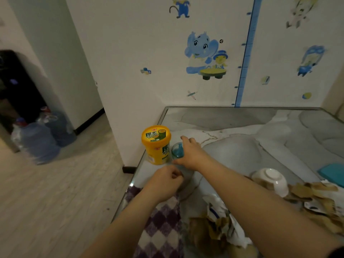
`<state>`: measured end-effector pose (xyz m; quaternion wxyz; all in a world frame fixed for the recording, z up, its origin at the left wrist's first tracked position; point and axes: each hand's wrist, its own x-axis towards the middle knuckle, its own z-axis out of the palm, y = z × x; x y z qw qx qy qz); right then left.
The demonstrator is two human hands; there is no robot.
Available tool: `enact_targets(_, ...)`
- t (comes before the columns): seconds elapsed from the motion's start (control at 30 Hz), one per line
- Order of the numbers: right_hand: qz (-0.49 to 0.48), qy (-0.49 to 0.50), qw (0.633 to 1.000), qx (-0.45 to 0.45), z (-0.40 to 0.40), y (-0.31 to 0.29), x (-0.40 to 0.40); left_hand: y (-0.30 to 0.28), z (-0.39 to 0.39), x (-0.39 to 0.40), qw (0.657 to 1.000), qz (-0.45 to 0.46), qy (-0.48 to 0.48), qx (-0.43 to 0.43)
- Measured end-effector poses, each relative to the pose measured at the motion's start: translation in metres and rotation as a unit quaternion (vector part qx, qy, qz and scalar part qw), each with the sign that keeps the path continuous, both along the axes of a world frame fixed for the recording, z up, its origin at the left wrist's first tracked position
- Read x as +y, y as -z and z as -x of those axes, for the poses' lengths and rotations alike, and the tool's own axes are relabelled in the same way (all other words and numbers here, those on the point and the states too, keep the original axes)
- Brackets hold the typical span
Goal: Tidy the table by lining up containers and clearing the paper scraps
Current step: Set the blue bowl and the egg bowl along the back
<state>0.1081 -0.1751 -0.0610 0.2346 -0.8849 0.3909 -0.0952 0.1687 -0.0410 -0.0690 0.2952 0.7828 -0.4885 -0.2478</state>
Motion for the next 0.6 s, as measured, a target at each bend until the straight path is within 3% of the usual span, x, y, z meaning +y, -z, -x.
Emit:
enact_targets(0.2, -0.013, -0.01, 1.0, 0.01, 0.02, -0.009, 0.0, 0.0, 0.004, -0.003, 0.999, -0.007, 0.003, -0.031)
enact_targets(0.37, 0.035, 0.001, 0.999, 0.038, 0.08, -0.026, -0.015, -0.009, 0.03, -0.018, 0.999, 0.003, 0.026, -0.03)
enact_targets(0.6, 0.033, 0.057, 0.973, 0.222, 0.18, -0.033, -0.038, -0.022, 0.093, -0.043, 0.996, 0.04, 0.077, -0.015)
